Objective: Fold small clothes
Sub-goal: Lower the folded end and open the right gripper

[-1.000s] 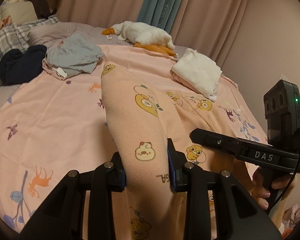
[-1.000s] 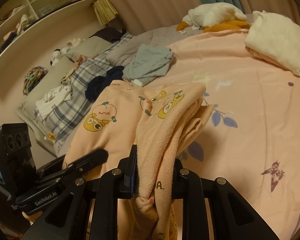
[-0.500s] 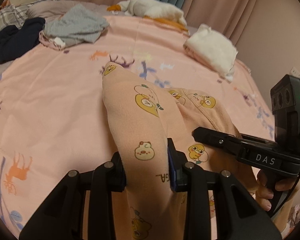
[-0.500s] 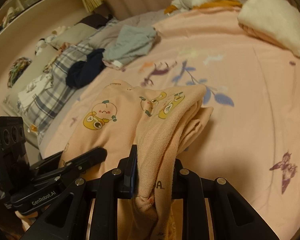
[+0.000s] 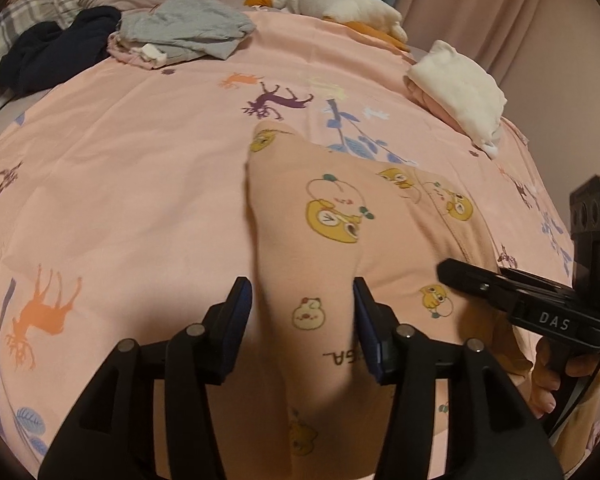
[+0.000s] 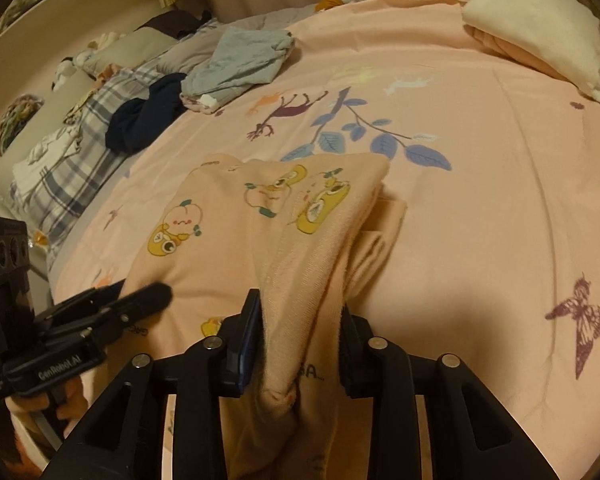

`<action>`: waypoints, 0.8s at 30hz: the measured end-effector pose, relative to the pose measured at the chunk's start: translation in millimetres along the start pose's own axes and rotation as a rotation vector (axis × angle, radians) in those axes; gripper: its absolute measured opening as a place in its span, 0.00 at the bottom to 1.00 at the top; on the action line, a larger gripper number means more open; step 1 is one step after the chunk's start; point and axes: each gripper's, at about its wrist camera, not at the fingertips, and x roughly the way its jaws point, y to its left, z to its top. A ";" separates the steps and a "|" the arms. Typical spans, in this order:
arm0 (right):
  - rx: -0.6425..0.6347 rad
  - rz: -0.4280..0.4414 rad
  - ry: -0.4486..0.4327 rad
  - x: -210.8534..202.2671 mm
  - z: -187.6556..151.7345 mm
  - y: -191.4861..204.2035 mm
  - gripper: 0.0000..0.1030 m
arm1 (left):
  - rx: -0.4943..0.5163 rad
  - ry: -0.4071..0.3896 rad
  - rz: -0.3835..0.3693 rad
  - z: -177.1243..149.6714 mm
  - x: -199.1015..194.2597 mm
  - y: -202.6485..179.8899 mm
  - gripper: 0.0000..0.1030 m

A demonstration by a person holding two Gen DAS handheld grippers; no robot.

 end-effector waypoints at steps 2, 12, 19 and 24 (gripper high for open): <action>0.001 -0.018 -0.003 -5.3 -1.9 -2.8 0.38 | -0.012 0.003 0.007 -1.1 -1.3 4.2 0.55; -0.070 -0.137 -0.035 -20.1 -6.7 7.6 0.39 | 0.053 -0.013 0.111 -6.9 -17.8 -2.4 0.56; -0.141 -0.188 -0.062 -34.3 -4.1 21.6 0.23 | 0.074 -0.099 0.095 -1.6 -47.3 -12.4 0.28; -0.095 -0.137 -0.068 -37.2 -3.0 14.5 0.18 | 0.082 -0.023 0.031 -5.1 -27.4 -17.3 0.24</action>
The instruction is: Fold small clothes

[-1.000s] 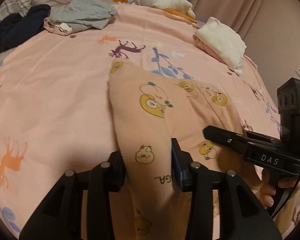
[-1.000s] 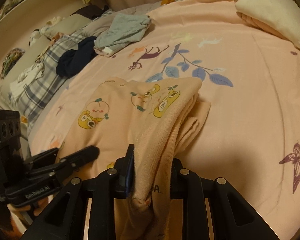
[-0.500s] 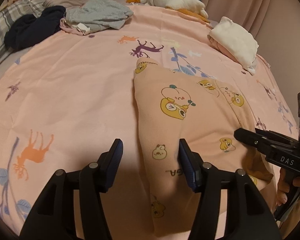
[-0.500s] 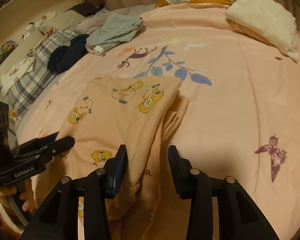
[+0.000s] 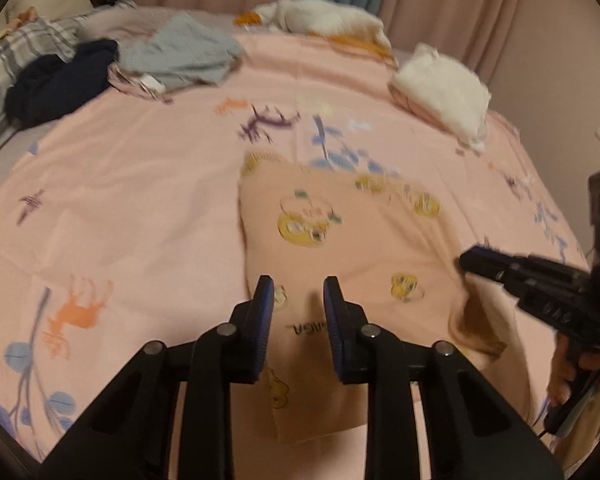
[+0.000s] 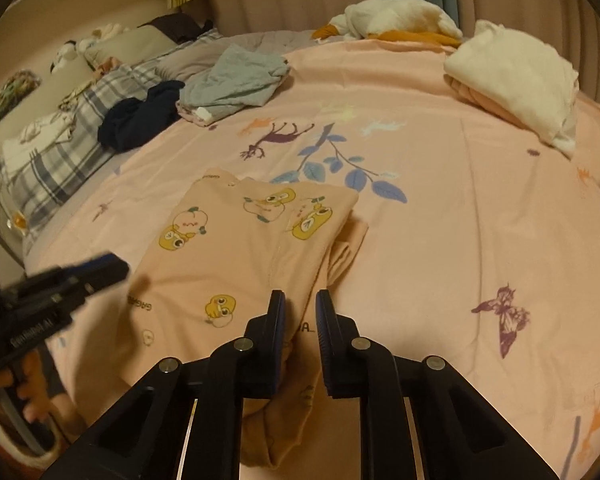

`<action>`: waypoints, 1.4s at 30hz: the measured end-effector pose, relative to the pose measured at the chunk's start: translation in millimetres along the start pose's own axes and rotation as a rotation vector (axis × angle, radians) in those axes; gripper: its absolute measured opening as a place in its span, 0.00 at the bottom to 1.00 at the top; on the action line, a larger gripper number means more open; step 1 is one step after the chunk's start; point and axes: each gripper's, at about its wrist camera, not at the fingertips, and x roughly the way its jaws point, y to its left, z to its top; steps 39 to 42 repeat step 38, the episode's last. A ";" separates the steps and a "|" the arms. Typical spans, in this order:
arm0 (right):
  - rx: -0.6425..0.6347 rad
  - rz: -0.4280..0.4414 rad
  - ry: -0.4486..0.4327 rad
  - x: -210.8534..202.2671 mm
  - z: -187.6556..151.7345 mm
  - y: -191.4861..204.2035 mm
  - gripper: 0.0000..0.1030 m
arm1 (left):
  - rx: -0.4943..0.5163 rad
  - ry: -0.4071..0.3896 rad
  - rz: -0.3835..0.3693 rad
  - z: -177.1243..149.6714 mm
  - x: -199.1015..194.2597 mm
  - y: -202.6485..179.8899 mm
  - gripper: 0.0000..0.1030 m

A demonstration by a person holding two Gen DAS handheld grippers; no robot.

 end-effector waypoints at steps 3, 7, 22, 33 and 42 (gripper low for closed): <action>-0.018 0.002 0.019 5.6 -3.9 2.4 0.18 | 0.019 0.052 0.046 -6.8 17.8 -3.0 0.24; -0.005 -0.013 0.069 22.0 -14.8 -0.3 0.17 | 0.014 0.058 0.050 -9.1 20.4 -1.7 0.25; 0.077 -0.023 -0.036 -44.4 -10.0 2.0 0.18 | 0.050 -0.073 0.049 2.5 -42.8 -27.2 1.00; 0.133 -0.033 -0.005 -35.9 -12.5 -5.6 0.18 | 0.037 -0.037 0.063 -2.5 -33.7 -28.0 1.00; 0.140 -0.035 -0.009 -36.2 -12.5 -7.1 0.18 | 0.040 -0.032 0.060 -2.1 -32.8 -27.7 1.00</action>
